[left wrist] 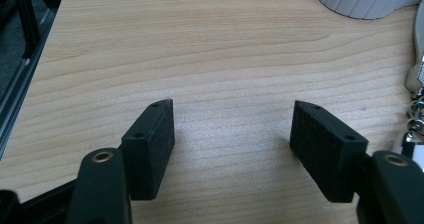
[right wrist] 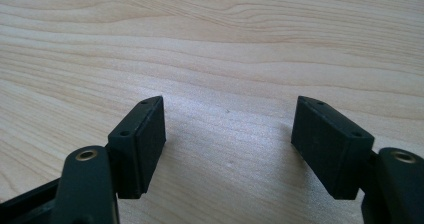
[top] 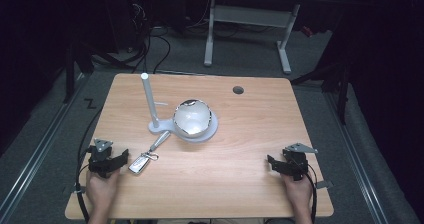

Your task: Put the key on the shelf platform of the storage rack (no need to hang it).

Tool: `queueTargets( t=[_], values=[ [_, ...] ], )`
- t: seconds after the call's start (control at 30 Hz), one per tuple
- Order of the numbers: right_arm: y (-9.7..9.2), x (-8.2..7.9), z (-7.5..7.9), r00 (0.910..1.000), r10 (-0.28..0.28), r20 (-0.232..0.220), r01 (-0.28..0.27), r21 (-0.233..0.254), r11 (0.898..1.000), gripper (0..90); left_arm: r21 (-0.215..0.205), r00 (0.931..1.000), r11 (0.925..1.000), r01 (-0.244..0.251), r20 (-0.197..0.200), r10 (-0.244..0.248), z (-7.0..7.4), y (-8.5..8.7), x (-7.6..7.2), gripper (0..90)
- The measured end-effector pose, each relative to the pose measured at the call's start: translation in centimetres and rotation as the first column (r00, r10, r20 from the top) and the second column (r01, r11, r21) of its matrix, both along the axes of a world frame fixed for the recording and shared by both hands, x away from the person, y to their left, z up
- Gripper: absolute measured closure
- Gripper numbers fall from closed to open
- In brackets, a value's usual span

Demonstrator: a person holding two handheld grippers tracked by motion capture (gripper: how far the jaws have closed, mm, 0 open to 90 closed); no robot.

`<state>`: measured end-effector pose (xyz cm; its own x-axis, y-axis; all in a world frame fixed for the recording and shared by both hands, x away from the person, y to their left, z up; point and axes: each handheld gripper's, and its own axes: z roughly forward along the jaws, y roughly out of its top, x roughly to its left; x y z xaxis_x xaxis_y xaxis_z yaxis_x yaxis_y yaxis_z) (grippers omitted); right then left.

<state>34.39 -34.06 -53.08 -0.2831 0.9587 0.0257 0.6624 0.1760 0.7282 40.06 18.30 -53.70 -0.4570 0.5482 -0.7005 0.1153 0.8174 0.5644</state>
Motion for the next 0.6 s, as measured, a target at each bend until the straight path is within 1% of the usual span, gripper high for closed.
queueTargets(
  t=[0.37, 0.47, 0.6],
  values=[
    [-0.08, 0.00, 0.00, 1.0000, 0.001, 0.000, -0.001, 0.006, 1.000, 30.2, 0.000, 1.0000, 1.0000, 0.005, 0.000, -0.005, 0.00, 0.02, -0.01, 34.4],
    [-0.08, 0.01, 0.00, 1.0000, 0.002, 0.001, -0.002, 0.004, 1.000, 30.2, -0.002, 1.0000, 1.0000, -0.002, -0.001, 0.002, 0.02, -0.01, 0.00, 34.4],
    [-0.10, 0.01, 0.00, 1.0000, 0.003, 0.001, -0.003, 0.007, 1.000, 30.2, 0.003, 1.0000, 1.0000, 0.008, -0.002, -0.008, 0.00, 0.02, -0.07, 34.0]
  ],
)
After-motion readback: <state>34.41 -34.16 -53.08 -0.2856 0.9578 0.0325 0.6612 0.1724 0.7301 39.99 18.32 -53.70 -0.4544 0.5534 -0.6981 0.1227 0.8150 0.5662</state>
